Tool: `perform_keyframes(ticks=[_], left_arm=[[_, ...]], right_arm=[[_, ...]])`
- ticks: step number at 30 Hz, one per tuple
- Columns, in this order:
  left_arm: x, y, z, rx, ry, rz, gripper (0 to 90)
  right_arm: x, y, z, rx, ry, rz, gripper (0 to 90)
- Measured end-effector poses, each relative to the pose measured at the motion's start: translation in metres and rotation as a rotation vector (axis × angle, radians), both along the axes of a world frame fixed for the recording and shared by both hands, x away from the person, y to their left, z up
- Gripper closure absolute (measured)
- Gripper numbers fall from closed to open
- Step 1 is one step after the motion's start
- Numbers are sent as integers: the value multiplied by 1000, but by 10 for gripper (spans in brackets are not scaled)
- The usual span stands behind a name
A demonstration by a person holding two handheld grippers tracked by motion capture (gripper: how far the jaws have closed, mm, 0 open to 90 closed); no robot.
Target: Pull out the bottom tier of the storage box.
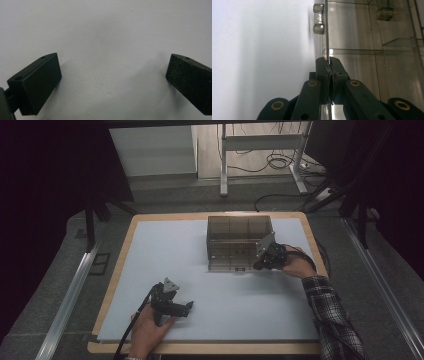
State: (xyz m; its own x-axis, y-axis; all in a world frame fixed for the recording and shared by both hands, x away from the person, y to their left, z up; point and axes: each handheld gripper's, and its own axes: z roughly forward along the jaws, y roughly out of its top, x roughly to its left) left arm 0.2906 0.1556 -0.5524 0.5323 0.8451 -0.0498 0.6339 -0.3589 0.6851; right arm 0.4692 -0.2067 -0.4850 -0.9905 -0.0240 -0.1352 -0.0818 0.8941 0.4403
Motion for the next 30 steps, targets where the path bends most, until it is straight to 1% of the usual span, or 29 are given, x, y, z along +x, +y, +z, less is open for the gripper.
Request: perform_keyframes(ticks=[2, 3, 4, 6, 8, 10, 23, 24, 30], left_arm=[[0, 0, 0, 0, 0, 0, 0], [0, 0, 0, 0, 0, 0, 0], [0, 0, 0, 0, 0, 0, 0], [0, 0, 0, 0, 0, 0, 0], [0, 0, 0, 0, 0, 0, 0], [0, 0, 0, 0, 0, 0, 0], [0, 0, 0, -4, -1, 3, 0], [0, 0, 0, -4, -2, 4, 0], [0, 0, 0, -4, -1, 4, 0]], right_arm=[[-3, 0, 0, 1, 5, 11, 867], [-5, 0, 1, -5, -4, 10, 866], [-6, 1, 1, -2, 6, 15, 867], [-9, 1, 1, -7, -3, 16, 866], [-12, 0, 2, -3, 5, 19, 866], [-13, -1, 2, -5, 2, 17, 866], [-32, -3, 2, 12, 0, 47, 864], [-33, -3, 2, 13, 6, 47, 864], [-42, -3, 1, 11, -9, 59, 865]])
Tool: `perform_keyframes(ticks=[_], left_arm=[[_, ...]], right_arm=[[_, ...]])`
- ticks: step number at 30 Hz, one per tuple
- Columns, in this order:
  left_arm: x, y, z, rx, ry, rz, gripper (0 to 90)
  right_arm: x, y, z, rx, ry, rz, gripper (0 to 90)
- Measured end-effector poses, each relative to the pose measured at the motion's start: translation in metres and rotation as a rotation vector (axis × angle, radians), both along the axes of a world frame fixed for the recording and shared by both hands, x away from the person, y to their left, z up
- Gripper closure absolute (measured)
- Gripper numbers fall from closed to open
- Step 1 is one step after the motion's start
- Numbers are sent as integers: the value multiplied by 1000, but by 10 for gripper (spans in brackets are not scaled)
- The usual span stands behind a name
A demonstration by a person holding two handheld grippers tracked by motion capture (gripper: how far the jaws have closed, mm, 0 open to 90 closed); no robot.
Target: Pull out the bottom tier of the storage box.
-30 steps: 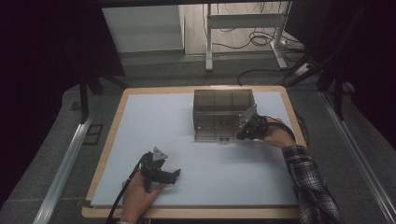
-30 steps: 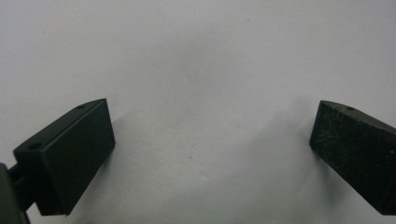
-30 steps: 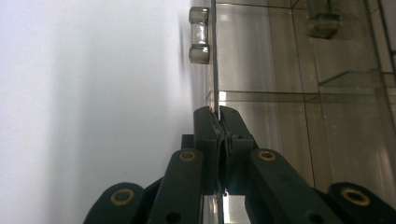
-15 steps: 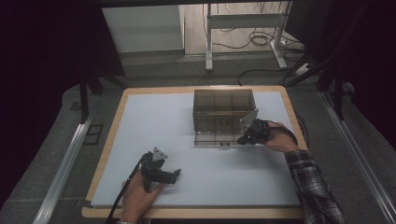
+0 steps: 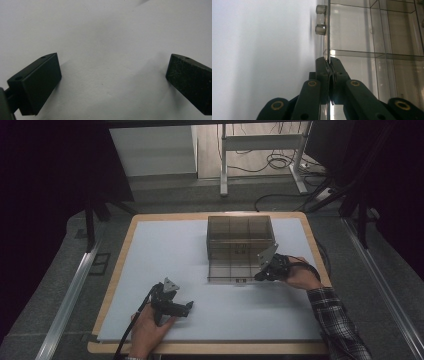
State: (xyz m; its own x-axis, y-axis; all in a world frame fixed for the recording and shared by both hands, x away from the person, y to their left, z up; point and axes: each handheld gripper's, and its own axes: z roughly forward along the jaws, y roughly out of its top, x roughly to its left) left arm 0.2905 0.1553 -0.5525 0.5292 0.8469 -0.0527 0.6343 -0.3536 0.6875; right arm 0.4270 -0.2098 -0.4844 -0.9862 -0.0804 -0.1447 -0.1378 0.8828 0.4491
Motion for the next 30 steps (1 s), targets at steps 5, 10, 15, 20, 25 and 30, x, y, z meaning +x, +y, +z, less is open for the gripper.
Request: perform_keyframes(ticks=[5, 10, 15, 20, 25, 30], left_arm=[[0, 0, 0, 0, 0, 0, 0], [0, 0, 0, 0, 0, 0, 0], [0, 0, 0, 0, 0, 0, 0], [0, 0, 0, -1, 0, 1, 0], [0, 0, 0, -1, 0, 1, 0], [0, 0, 0, -1, 0, 1, 0]], right_arm=[[-3, -1, -4, -4, 6, 3, 866], [-3, -6, -9, 21, 13, -3, 863], [-4, -5, -12, 15, 18, -8, 797], [-5, -6, -13, 26, 6, -25, 771], [-6, -5, -11, 37, 5, -29, 745], [-9, -4, -9, 44, 4, -40, 714]])
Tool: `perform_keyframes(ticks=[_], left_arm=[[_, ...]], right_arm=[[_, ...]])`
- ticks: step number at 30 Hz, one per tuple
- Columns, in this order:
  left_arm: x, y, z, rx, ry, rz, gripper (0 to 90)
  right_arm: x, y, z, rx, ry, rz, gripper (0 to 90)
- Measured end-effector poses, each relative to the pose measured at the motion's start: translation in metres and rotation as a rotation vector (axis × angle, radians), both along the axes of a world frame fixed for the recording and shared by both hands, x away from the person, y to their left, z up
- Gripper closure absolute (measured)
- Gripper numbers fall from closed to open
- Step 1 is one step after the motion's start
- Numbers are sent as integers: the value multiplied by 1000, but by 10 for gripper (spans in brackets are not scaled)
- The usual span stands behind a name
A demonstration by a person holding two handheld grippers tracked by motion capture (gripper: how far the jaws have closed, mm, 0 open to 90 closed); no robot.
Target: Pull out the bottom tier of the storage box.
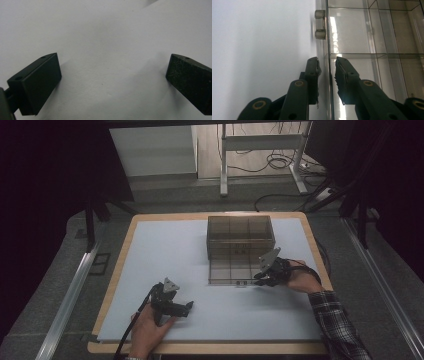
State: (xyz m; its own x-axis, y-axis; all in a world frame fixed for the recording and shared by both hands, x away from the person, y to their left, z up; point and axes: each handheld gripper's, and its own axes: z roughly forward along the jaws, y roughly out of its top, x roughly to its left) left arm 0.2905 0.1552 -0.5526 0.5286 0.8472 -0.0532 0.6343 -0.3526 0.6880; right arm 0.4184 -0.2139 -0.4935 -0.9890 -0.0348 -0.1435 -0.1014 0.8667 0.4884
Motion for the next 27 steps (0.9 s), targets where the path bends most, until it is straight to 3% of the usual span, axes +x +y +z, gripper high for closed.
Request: perform_keyframes(ticks=[27], left_arm=[[0, 0, 0, 0, 0, 0, 0]], right_arm=[[-22, -6, 16, 102, -41, -96, 469]])
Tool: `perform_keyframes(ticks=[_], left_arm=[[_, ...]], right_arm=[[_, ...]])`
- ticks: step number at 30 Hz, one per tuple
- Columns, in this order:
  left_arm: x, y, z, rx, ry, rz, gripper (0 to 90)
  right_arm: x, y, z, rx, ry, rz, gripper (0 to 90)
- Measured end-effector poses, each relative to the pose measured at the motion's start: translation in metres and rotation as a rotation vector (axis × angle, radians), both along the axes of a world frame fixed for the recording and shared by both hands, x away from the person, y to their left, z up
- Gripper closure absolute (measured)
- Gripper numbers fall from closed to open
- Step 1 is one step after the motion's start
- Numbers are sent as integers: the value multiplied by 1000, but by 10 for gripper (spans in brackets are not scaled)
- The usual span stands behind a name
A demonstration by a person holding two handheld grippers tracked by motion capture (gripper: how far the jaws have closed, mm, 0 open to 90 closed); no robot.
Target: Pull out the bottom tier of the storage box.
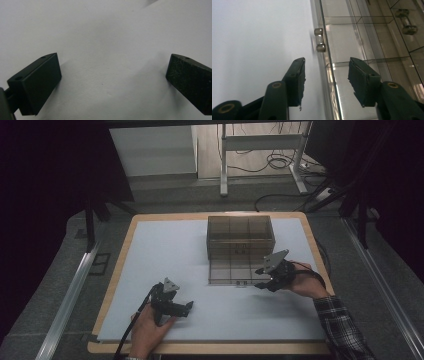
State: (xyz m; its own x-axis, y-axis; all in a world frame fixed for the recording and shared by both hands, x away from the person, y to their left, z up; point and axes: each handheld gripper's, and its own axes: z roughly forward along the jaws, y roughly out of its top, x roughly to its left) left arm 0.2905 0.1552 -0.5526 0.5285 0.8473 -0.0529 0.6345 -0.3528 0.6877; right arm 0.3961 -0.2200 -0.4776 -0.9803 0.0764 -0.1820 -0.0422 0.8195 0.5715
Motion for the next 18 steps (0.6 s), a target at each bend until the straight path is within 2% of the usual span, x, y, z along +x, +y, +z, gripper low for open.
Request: perform_keyframes(ticks=[5, 18], left_arm=[[0, 0, 0, 0, 0, 0, 0], [0, 0, 0, 0, -1, 2, 0]], right_arm=[[-6, -6, 2, 42, 1, -45, 403], [-15, -13, -4, 83, 17, -141, 272]])
